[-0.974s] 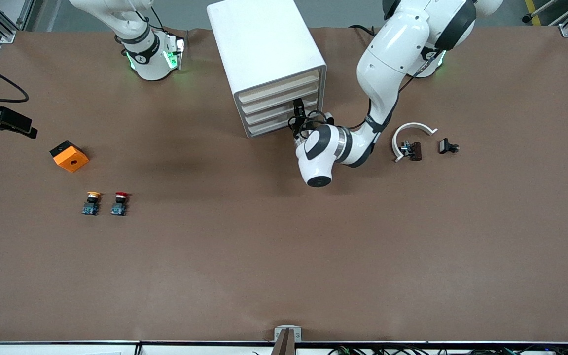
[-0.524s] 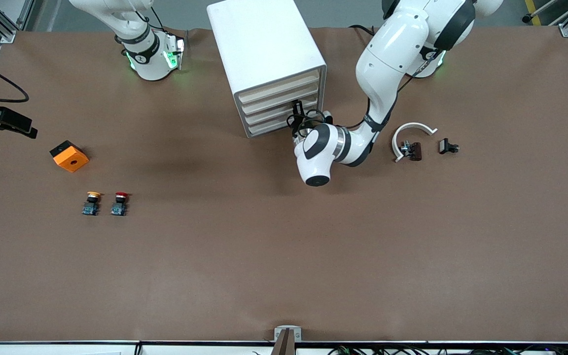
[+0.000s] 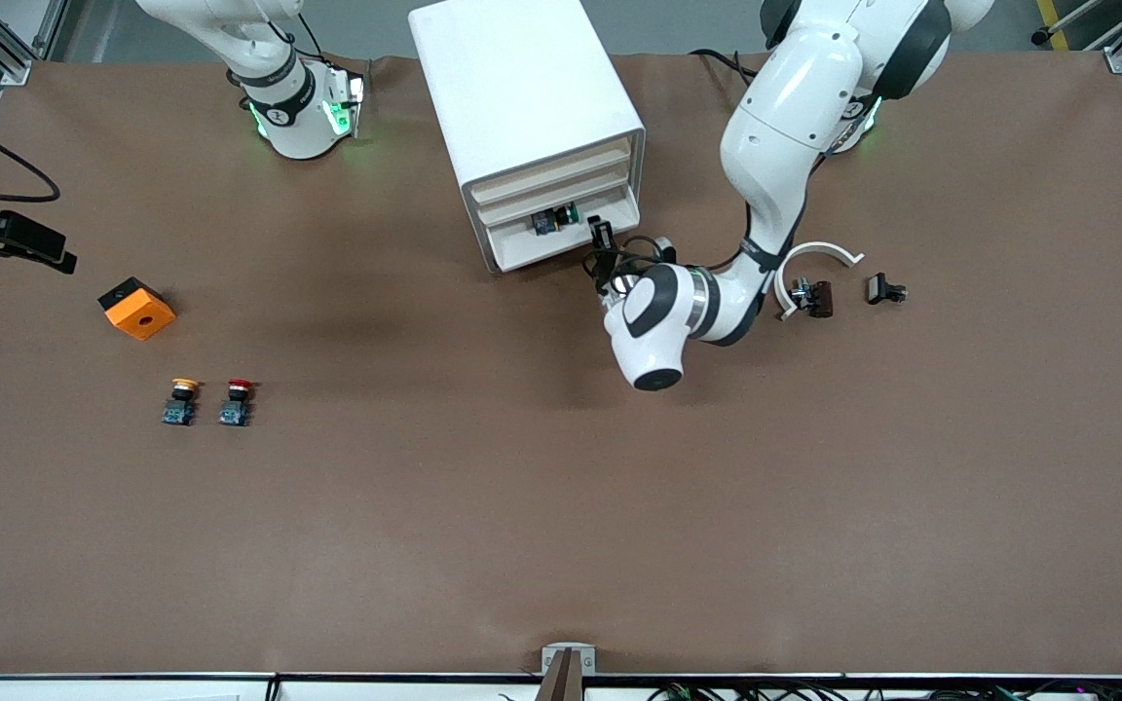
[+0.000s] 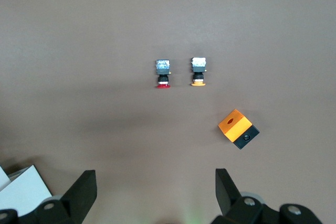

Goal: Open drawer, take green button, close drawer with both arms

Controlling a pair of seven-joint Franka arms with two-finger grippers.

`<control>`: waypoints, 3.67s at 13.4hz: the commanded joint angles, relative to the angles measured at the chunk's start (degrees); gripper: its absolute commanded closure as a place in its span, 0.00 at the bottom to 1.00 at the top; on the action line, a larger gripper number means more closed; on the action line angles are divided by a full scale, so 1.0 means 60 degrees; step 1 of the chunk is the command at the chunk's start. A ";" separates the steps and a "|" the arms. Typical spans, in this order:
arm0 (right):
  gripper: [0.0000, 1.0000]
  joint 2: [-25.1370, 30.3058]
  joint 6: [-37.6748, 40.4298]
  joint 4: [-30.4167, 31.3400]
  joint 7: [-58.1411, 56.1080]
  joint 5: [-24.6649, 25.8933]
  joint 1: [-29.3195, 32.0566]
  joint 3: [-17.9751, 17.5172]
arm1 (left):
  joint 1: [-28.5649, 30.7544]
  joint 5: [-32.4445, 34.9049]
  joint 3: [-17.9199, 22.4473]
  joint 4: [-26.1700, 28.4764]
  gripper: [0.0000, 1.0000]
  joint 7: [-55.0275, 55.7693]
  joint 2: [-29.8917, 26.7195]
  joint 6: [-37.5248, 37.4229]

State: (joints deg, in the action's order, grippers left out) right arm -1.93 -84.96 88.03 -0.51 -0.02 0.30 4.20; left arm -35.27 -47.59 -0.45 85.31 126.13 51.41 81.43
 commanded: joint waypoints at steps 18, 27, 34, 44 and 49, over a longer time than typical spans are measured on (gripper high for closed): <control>0.00 -0.0643 0.0758 -0.0198 0.9099 -0.0201 -0.4322 0.0018 | 0.0707 0.0812 0.2751 -0.2131 0.00 0.0028 -0.0042 0.0755; 0.00 -0.2825 -0.1877 -0.0022 1.5404 -0.0508 -0.7168 0.0018 | 0.0561 0.2830 0.4572 -0.2616 0.00 -0.3132 -0.1138 0.0902; 0.00 -0.4027 -0.3372 0.0197 1.5978 -0.1108 -0.7638 0.0018 | -0.0274 0.5968 0.4528 -0.2455 0.00 -0.9052 -0.2649 0.0843; 0.00 -0.4981 -0.4340 0.0343 1.7062 -0.1561 -0.8678 0.0003 | -0.0157 0.5940 0.4528 -0.1112 0.00 -1.6871 -0.3365 0.1674; 0.00 -0.5244 -0.4428 0.0329 1.7472 -0.2208 -0.8722 0.0003 | -0.0289 0.5955 0.4295 0.1528 0.00 -1.7652 -0.4569 0.4108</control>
State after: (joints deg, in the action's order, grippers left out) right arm -32.85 -110.84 89.81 102.40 -11.91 -51.09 3.74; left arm -35.87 -12.52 26.36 87.24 21.07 28.38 101.72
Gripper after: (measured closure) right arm 0.000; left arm 0.000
